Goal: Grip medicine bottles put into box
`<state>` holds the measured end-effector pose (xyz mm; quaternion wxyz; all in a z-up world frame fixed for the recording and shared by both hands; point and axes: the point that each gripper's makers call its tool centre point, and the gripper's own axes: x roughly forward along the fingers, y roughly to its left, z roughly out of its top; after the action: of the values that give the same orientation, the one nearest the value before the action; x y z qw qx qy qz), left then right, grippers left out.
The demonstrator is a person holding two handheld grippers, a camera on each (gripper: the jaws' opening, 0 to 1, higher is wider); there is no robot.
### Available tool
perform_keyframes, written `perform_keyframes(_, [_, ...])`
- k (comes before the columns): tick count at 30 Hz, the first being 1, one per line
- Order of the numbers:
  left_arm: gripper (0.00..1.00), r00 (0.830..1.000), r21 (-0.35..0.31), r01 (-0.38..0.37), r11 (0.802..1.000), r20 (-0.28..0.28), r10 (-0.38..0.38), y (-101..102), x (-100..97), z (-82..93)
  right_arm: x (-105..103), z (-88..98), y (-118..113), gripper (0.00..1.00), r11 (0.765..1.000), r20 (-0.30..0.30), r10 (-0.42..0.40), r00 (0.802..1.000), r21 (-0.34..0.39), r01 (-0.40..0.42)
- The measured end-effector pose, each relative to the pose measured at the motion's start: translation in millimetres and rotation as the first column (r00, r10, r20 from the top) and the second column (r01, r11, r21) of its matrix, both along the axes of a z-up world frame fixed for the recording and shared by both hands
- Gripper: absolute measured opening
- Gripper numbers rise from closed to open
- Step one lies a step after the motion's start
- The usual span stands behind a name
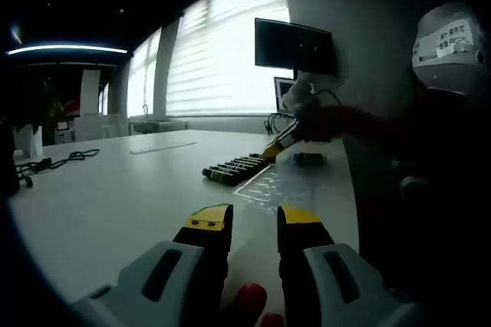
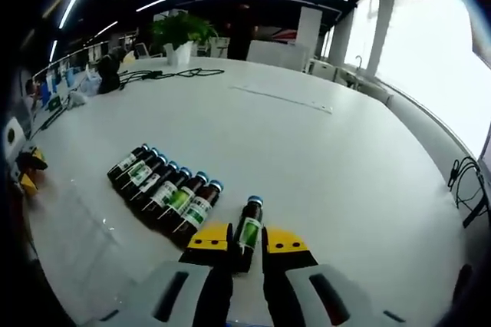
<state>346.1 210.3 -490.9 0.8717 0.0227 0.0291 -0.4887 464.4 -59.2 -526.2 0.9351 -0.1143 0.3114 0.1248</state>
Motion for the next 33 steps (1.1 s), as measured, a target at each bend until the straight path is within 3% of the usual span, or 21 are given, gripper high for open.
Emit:
perform_keyframes(7, [0.18, 1.000, 0.000, 0.000, 1.000, 0.001, 0.000, -0.2, -0.3, 0.0, 0.3, -5.4, -0.4, 0.08, 1.000, -0.004, 0.002, 1.000, 0.020, -0.002])
perform_keyframes(11, [0.18, 1.000, -0.001, 0.001, 1.000, 0.000, -0.001, -0.2, -0.4, 0.1, -0.2, -6.4, -2.2, 0.08, 0.997, 0.001, 0.003, 1.000, 0.071, -0.003])
perform_keyframes(33, [0.18, 1.000, -0.001, -0.002, 1.000, 0.001, 0.002, 0.0, 0.6, 0.3, -2.8, -6.0, 5.9, 0.09, 0.995, 0.022, 0.050, 0.999, 0.087, -0.052])
